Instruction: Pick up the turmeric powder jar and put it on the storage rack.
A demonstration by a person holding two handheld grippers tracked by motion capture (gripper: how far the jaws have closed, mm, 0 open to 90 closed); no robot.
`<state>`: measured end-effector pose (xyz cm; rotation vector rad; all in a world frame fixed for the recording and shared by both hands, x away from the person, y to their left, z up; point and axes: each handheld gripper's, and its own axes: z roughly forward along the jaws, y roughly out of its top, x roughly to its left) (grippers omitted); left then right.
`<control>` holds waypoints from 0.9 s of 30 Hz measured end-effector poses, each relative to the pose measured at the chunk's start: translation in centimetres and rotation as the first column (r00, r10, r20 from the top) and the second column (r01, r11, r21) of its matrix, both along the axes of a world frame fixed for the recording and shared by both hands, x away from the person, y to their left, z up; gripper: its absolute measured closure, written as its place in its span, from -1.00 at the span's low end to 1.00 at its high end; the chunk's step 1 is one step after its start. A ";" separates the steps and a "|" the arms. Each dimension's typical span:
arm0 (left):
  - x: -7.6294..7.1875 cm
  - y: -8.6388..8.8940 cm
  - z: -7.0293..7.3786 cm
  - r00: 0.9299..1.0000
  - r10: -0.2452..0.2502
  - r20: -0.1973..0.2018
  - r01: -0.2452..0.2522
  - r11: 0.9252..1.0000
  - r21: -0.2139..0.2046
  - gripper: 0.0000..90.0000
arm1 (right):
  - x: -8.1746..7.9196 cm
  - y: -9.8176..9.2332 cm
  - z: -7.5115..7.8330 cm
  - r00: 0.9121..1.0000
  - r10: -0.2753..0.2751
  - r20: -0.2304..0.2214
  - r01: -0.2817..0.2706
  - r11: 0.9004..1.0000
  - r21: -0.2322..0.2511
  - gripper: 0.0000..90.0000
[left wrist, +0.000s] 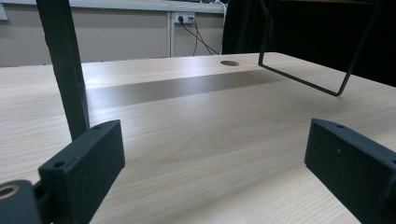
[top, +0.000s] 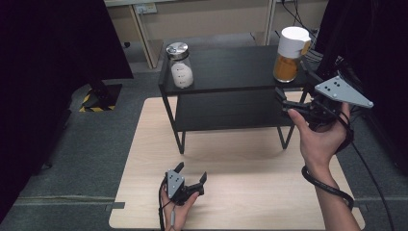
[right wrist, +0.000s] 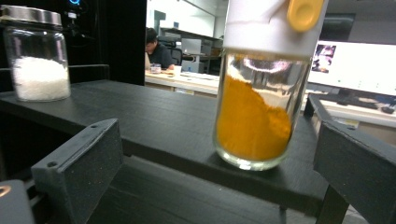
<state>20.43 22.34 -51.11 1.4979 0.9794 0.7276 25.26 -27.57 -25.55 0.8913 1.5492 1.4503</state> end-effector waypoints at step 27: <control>-0.1 0.0 0.0 1.000 -0.001 0.001 0.001 1.000 0.000 -0.90 | -1.1 -2.3 -4.5 0.997 0.033 -0.072 -0.030 0.999 0.043 -0.96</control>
